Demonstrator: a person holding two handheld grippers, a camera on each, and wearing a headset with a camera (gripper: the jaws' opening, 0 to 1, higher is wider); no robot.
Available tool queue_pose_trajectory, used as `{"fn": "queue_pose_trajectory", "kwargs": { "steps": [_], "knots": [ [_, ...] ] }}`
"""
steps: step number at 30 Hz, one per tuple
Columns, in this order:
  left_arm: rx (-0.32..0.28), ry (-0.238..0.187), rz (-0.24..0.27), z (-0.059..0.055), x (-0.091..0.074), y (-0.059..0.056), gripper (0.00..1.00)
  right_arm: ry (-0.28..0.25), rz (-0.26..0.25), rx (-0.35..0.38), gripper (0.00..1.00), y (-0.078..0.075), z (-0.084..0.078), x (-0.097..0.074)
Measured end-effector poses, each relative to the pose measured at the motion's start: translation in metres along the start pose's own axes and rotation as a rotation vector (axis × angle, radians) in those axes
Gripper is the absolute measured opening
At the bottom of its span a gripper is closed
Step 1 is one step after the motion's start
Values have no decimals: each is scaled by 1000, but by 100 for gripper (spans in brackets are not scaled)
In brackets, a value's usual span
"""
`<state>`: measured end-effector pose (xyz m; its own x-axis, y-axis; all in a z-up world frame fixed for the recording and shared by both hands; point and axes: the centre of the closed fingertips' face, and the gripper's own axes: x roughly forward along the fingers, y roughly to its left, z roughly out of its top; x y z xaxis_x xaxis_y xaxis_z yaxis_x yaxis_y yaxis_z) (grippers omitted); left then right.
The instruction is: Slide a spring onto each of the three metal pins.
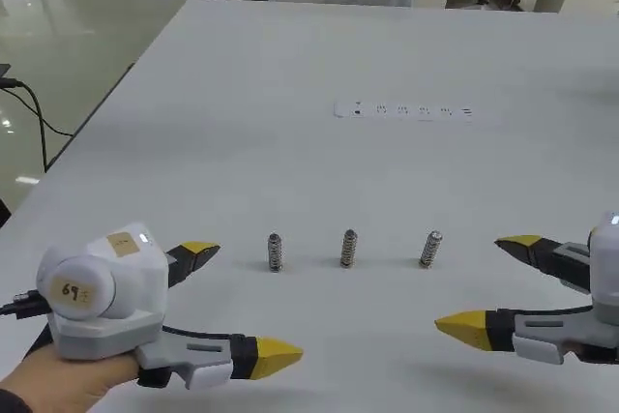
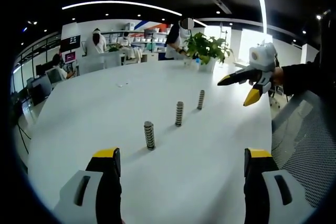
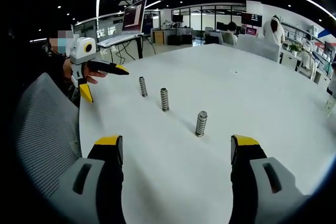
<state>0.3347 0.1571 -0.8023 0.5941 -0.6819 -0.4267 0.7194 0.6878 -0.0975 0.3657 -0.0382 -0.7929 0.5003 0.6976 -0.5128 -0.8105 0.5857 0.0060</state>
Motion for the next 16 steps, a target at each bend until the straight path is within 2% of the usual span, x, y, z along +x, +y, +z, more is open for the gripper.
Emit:
{"fn": "queue_pose_trajectory", "kwargs": {
  "steps": [16],
  "knots": [
    [5,-1,-1,2,1,2,97,-7,-2,-2,86,1,2,0]
  ]
}}
